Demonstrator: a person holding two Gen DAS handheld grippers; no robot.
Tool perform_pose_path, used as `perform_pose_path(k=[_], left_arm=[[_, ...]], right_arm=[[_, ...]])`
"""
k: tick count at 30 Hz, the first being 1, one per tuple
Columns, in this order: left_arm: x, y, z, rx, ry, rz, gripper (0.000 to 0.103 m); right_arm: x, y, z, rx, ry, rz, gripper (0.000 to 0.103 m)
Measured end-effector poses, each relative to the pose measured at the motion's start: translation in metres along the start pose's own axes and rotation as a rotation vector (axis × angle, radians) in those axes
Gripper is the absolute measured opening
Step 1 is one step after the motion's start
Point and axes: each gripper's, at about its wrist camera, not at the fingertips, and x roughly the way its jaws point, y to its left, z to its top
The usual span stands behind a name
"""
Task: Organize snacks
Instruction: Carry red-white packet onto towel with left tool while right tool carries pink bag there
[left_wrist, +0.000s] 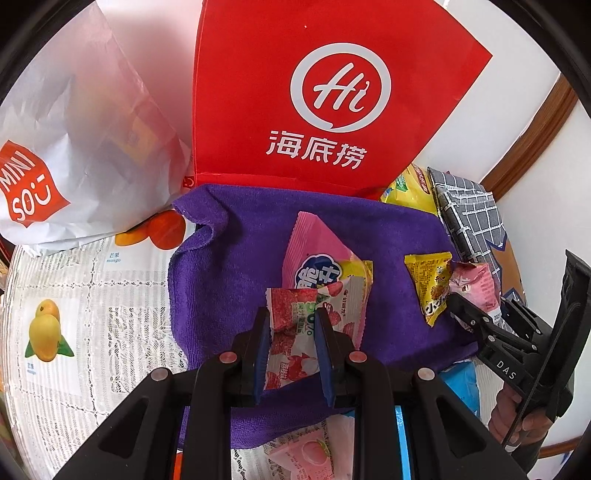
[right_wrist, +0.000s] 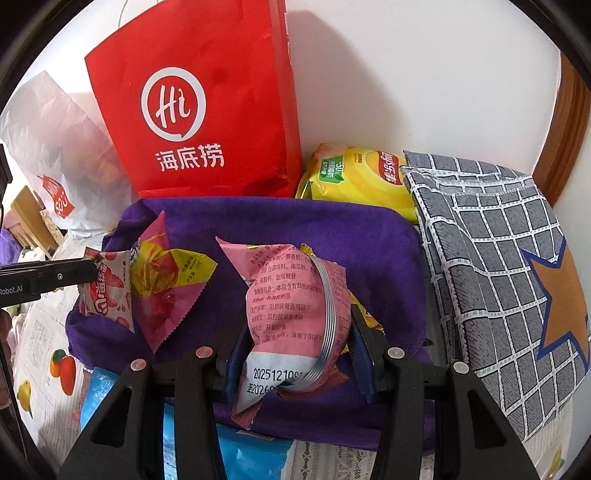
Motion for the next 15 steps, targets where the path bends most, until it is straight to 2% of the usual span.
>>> perform_pose_path(k=[15], left_arm=[[0.0074,-0.0021,-0.0014,0.019,0.021,-0.011,0.023]], right_arm=[[0.0024,0.0006,-0.0006,-0.010,0.016,-0.008,0.049]])
